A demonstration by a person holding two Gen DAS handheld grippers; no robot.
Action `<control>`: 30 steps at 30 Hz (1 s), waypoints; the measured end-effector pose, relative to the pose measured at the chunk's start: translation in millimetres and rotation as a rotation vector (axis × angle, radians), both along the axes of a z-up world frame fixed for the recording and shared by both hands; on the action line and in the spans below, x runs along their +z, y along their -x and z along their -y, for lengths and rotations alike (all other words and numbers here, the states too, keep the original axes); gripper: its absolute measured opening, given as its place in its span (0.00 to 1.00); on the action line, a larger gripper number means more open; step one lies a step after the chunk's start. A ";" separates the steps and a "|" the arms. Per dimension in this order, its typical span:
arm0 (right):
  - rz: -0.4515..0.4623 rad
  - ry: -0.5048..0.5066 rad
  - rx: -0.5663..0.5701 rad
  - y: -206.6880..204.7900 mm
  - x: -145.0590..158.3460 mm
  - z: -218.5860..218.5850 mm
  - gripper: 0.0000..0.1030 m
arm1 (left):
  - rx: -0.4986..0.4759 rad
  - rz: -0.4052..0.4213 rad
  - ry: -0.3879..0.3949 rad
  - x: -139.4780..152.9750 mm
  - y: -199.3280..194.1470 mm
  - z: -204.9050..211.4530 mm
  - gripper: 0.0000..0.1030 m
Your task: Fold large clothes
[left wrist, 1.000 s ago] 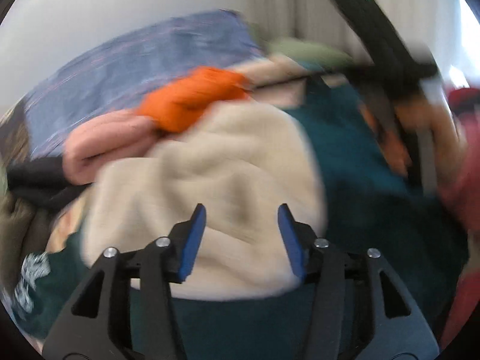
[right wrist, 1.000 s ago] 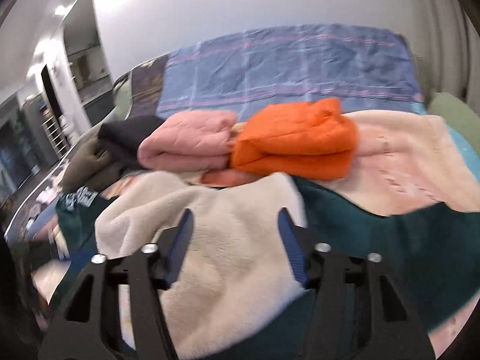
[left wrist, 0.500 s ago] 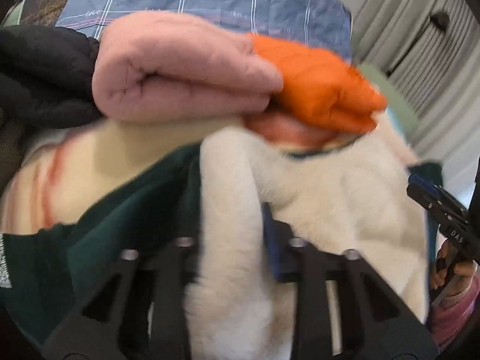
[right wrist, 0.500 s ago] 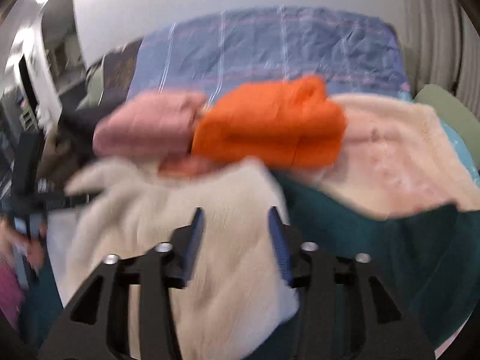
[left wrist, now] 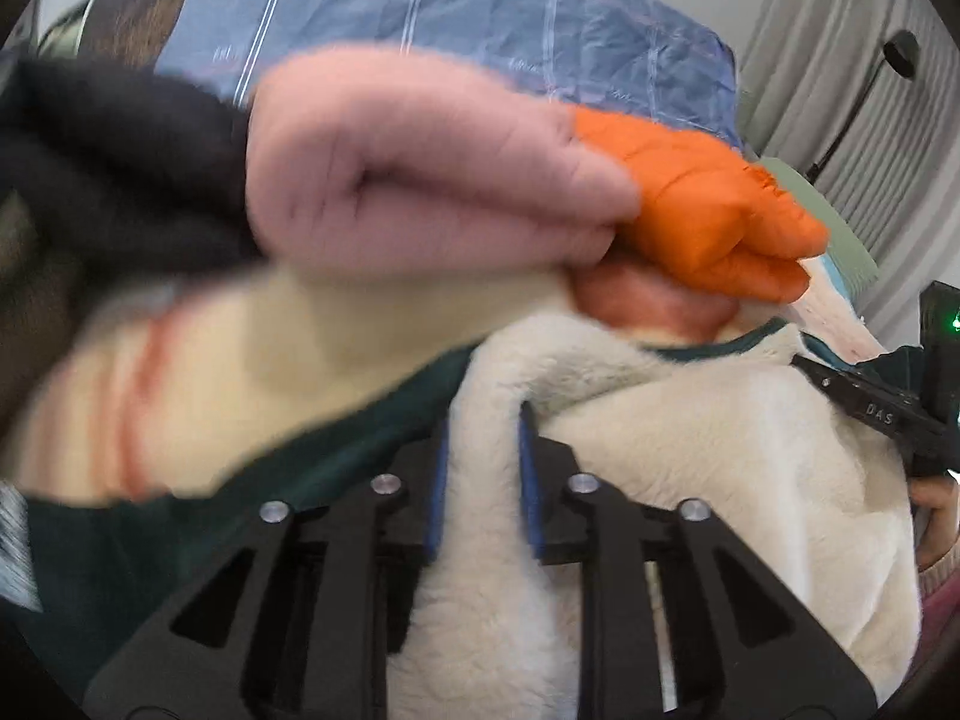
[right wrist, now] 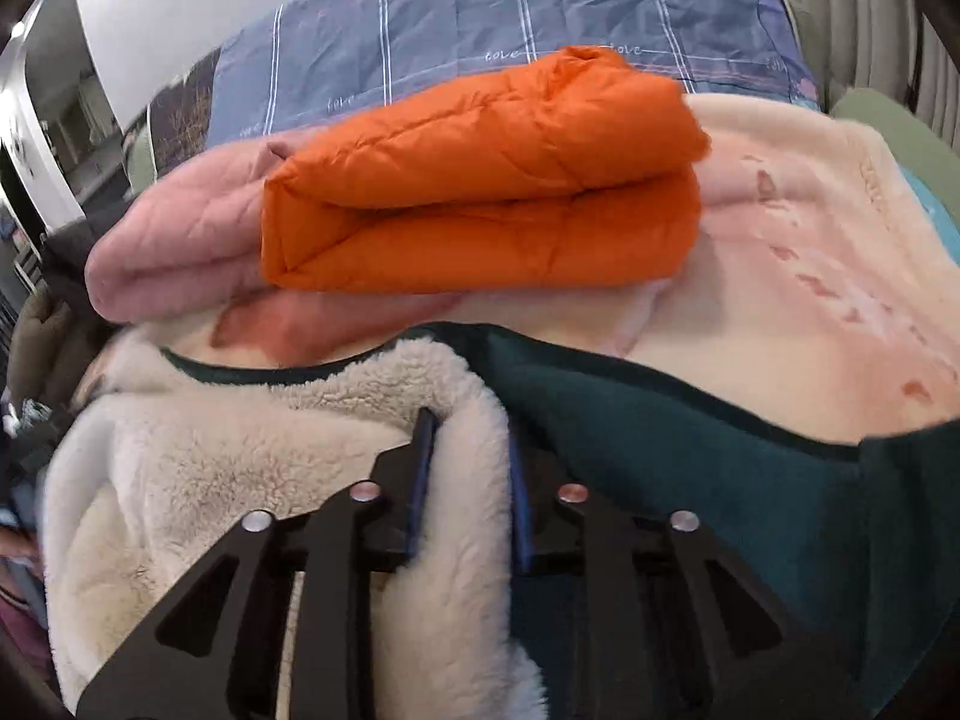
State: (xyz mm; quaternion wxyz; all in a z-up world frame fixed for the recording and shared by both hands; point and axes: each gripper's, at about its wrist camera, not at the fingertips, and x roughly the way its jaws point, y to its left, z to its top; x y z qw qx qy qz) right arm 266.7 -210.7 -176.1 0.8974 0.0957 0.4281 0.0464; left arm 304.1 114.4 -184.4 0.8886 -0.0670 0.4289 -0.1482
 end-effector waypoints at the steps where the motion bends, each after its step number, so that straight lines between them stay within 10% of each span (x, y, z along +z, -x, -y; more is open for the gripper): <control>1: -0.009 -0.008 -0.018 3.6 4.3 4.2 0.35 | 0.000 0.003 0.006 -0.9 3.4 -3.1 0.26; 6: 0.128 0.146 -0.022 66.3 59.9 -6.0 0.39 | 0.011 0.061 -0.031 40.1 33.7 -13.8 0.30; 11: 0.171 0.048 0.203 135.4 70.7 -33.4 0.40 | -0.104 0.179 -0.009 81.0 95.6 -0.4 0.29; 15: 0.001 0.196 0.276 150.4 0.6 -65.2 0.53 | -0.213 0.042 -0.137 31.3 126.3 42.8 0.40; 19: 0.056 0.260 0.264 159.7 -5.4 -73.2 0.53 | -0.193 0.066 -0.186 3.2 137.5 49.8 0.39; 25: 0.072 0.227 0.262 156.8 -11.7 -61.6 0.54 | -0.082 0.063 -0.116 26.9 157.2 8.2 0.48; 30: 0.093 0.254 0.256 161.2 -11.9 -69.5 0.55 | 0.205 0.065 -0.052 31.0 178.8 -94.6 0.50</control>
